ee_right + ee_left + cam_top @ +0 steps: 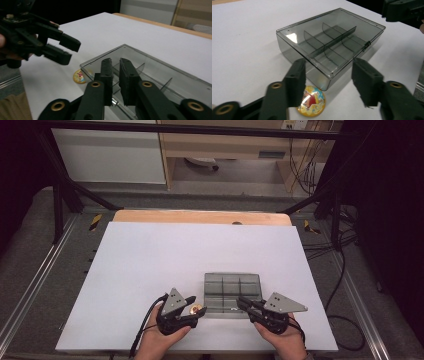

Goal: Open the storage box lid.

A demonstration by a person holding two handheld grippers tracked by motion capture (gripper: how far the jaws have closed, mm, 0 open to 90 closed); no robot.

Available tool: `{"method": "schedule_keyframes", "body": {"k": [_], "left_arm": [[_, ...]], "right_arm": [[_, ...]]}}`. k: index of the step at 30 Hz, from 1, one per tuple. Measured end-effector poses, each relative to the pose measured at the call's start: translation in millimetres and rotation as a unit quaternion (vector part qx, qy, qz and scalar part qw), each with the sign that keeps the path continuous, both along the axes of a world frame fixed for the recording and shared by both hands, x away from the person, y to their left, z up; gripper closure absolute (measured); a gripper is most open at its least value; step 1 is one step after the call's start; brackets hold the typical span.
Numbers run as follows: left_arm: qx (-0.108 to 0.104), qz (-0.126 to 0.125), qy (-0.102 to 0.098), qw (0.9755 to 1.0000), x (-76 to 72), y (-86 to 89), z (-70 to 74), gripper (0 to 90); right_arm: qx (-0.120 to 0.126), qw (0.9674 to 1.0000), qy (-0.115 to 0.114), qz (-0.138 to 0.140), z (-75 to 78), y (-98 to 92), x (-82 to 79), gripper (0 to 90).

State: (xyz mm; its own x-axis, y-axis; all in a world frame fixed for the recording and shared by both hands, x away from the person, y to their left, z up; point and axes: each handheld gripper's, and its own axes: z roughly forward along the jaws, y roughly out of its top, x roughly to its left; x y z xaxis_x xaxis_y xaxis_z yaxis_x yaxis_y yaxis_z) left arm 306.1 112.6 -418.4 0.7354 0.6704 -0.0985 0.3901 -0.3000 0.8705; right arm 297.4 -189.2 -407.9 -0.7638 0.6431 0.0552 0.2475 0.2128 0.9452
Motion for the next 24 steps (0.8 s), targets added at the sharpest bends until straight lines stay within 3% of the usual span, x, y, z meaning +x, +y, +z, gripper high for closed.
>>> {"method": "schedule_keyframes", "body": {"k": [5,12,18,24], "left_arm": [[-0.005,-0.016,-0.001,0.9999,-2.3,-0.1,-1.1,69.8],[-0.002,-0.042,0.011,0.999,-4.3,-1.9,-2.7,85.4],[0.006,-0.057,0.027,0.998,-4.2,-4.0,-6.5,89.9],[0.03,-0.066,0.044,0.9964,-2.6,-7.5,-13.4,90.0]], "right_arm": [[-0.009,0.9996,0.011,0.022,-6.1,5.4,-2.8,90.0],[-0.021,0.998,0.038,0.044,-17.0,9.7,-7.8,90.0],[-0.034,0.9962,0.058,0.055,-25.7,12.5,-11.0,90.0],[-0.053,0.9942,0.076,0.054,-33.3,16.5,-9.5,90.0]]}}
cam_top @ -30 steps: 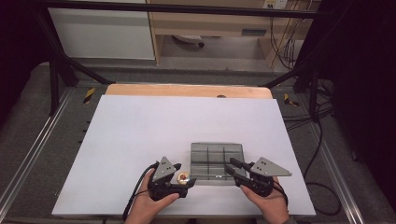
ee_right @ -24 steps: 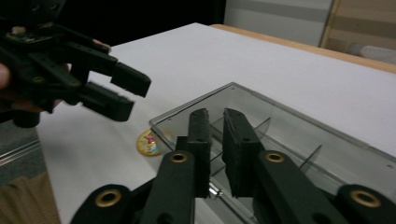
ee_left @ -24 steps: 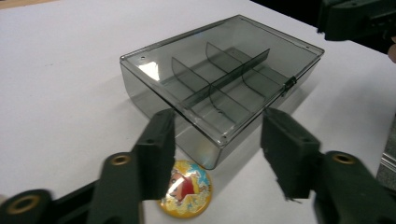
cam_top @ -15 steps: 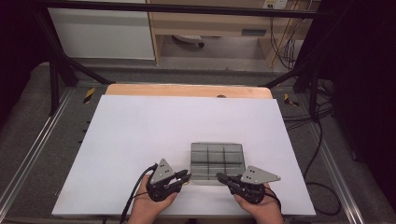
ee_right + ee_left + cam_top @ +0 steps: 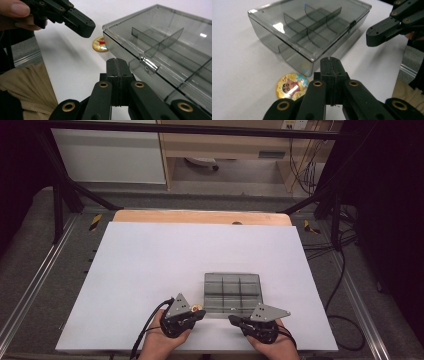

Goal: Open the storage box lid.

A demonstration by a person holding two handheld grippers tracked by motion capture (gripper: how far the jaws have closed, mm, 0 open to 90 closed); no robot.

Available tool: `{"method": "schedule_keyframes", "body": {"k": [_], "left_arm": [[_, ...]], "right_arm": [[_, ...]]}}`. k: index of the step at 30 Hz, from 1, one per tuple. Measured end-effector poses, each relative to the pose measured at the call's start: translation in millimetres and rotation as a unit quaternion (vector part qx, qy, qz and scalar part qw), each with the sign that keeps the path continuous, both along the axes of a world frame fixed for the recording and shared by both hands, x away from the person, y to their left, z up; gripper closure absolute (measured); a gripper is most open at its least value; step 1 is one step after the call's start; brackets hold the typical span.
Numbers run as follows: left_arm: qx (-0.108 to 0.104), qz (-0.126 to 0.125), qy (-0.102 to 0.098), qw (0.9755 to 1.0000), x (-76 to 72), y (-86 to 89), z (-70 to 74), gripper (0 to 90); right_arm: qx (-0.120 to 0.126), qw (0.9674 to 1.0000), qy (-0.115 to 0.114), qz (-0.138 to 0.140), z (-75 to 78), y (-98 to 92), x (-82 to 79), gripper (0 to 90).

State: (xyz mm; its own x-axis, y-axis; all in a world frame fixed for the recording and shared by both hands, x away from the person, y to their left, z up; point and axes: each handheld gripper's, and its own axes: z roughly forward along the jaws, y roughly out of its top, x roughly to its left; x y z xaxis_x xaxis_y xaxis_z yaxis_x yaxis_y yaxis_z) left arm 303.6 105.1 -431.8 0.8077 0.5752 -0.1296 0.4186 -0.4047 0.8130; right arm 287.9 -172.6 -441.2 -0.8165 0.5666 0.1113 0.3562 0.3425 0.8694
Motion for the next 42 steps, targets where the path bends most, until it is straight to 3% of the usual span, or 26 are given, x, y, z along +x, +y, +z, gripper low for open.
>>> {"method": "schedule_keyframes", "body": {"k": [3,14,42], "left_arm": [[0.012,-0.003,0.007,0.9999,1.3,-1.6,-3.4,90.0],[0.024,0.002,0.01,0.9997,7.8,-2.1,-8.9,90.0],[0.012,0.016,-0.014,0.9997,9.3,-0.8,-6.0,90.0]], "right_arm": [[-0.004,1.0,0.008,-0.004,-2.1,-0.4,1.6,90.0],[-0.012,0.9995,0.024,-0.014,-7.3,-0.4,5.6,90.0],[-0.022,0.9989,0.031,-0.028,-10.6,-4.6,9.4,90.0]]}}
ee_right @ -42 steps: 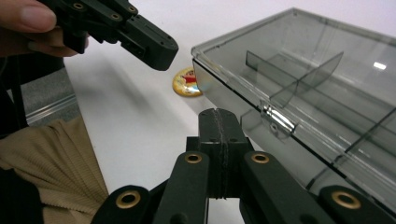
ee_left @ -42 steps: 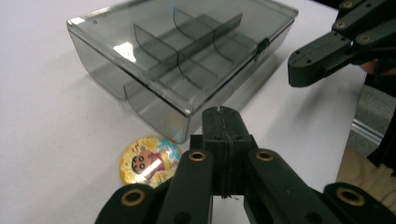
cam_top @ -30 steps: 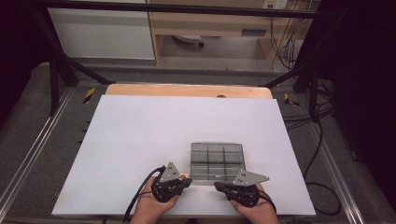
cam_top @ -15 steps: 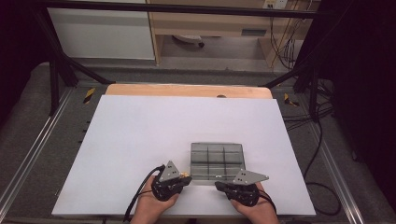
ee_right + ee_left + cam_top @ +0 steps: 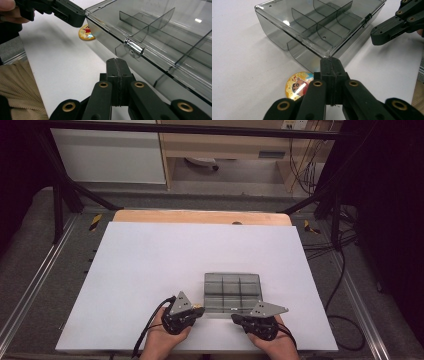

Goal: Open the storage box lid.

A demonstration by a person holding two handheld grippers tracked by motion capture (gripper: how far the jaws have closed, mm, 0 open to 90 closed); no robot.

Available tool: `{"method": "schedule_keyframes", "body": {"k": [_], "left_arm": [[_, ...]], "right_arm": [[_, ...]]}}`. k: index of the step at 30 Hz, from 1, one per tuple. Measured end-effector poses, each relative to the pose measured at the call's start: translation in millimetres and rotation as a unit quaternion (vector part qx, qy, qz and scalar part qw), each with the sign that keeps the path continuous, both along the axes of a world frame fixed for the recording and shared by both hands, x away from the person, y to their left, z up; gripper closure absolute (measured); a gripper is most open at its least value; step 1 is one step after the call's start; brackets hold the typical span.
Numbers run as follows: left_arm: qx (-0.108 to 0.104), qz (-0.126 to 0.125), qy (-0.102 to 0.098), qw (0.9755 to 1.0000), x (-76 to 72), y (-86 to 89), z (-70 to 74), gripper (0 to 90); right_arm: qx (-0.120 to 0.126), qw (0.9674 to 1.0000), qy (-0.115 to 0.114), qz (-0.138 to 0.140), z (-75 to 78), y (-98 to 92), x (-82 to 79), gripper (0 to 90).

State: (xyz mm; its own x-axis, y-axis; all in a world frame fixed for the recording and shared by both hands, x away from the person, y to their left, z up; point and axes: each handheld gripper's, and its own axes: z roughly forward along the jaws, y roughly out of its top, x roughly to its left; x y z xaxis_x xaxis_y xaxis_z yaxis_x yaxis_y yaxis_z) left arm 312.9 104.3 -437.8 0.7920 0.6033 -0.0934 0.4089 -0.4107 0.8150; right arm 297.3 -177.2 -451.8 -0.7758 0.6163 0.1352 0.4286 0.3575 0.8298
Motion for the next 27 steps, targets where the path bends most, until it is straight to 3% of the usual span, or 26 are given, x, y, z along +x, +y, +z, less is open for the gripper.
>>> {"method": "schedule_keyframes", "body": {"k": [27], "left_arm": [[0.002,-0.001,-0.002,1.0,0.0,-0.5,0.4,90.0]], "right_arm": [[-0.014,0.9997,-0.005,-0.017,-2.7,-3.7,4.7,90.0]]}}
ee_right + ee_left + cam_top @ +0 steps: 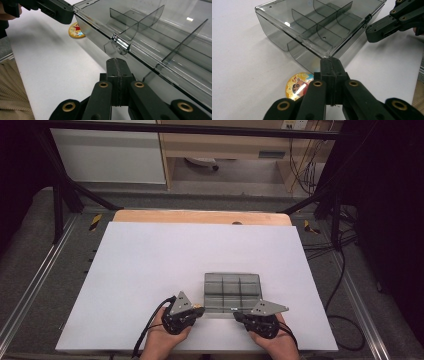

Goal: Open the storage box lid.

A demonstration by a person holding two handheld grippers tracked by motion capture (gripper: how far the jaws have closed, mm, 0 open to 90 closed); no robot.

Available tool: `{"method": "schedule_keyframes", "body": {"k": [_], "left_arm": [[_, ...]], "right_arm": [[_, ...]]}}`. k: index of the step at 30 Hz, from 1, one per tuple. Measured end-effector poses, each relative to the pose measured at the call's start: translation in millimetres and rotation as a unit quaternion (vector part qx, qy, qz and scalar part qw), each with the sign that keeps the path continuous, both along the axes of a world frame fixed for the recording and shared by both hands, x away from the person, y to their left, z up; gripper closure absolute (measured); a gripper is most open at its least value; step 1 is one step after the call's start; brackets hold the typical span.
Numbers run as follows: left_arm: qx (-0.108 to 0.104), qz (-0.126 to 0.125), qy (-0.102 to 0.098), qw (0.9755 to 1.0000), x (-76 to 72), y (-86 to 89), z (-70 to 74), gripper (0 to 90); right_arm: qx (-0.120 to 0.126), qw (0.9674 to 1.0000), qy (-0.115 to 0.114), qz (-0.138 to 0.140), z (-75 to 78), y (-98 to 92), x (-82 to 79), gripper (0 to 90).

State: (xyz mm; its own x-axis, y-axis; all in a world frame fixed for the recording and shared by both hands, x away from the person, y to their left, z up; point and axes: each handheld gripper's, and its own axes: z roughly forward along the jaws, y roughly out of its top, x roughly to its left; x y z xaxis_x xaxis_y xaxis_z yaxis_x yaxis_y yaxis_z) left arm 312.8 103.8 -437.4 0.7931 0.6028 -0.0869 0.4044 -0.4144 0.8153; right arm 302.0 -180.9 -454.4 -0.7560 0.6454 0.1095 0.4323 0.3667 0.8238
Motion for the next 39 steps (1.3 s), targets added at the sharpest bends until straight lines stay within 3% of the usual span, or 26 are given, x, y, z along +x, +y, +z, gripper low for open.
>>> {"method": "schedule_keyframes", "body": {"k": [5,18,31,39], "left_arm": [[0.0,0.0,0.0,1.0,0.0,-0.1,0.0,90.0],[-0.005,-0.002,-0.006,1.0,0.6,0.3,3.1,90.0],[-0.027,0.0,-0.023,0.9994,4.8,-3.1,9.2,90.0],[-0.046,0.007,-0.029,0.9985,14.9,-6.0,12.6,90.0]], "right_arm": [[0.004,1.0,-0.002,-0.002,0.6,0.1,0.1,90.0],[0.037,0.9987,-0.033,-0.01,10.4,-2.3,-2.0,90.0],[0.062,0.9963,-0.058,-0.015,19.6,-3.6,-1.9,90.0],[0.062,0.9966,-0.053,-0.014,19.4,-4.4,-1.2,89.5]]}}
